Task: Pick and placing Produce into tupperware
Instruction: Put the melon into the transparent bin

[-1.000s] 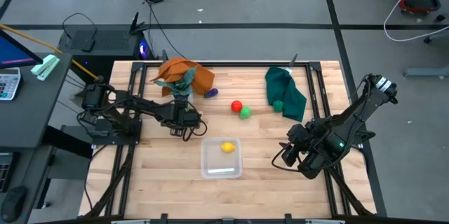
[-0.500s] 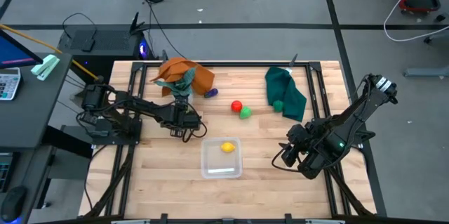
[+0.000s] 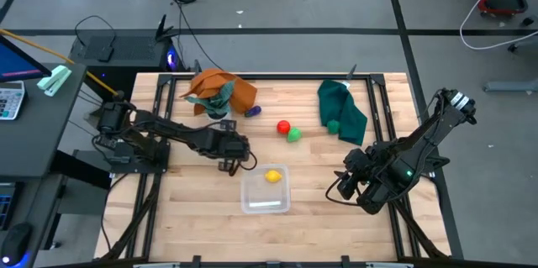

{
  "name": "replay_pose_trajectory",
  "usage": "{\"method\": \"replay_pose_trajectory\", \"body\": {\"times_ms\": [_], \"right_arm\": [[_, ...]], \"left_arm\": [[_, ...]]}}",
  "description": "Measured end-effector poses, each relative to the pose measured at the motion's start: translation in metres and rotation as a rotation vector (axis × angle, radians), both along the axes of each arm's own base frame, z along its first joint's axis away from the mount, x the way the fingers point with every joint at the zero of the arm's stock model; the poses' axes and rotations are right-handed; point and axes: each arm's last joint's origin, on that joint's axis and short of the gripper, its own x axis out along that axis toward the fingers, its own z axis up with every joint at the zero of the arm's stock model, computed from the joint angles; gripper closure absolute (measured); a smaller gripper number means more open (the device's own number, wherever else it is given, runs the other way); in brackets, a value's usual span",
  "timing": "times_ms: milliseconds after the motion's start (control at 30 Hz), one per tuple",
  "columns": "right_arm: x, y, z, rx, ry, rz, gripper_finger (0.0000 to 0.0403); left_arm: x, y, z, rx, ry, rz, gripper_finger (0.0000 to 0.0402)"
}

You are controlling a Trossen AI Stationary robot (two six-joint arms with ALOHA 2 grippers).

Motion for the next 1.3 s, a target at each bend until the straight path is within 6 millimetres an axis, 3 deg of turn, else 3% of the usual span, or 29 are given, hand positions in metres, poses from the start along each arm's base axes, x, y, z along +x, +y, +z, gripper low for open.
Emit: {"method": "replay_pose_trajectory", "body": {"times_ms": [233, 1167, 1300], "right_arm": [[0.000, 0.000, 0.000, 0.000, 0.000, 0.000, 0.0204], [0.000, 0.000, 0.000, 0.001, 0.006, 0.008, 0.0204], [0.000, 0.001, 0.000, 0.013, 0.012, 0.010, 0.0204]], "left_arm": [[0.013, 0.000, 0.019, -0.005, -0.071, 0.007, 0.0283], [0.007, 0.000, 0.018, -0.017, -0.031, 0.059, 0.0282], [0.001, 0.001, 0.016, -0.036, -0.011, 0.141, 0.0281]]}}
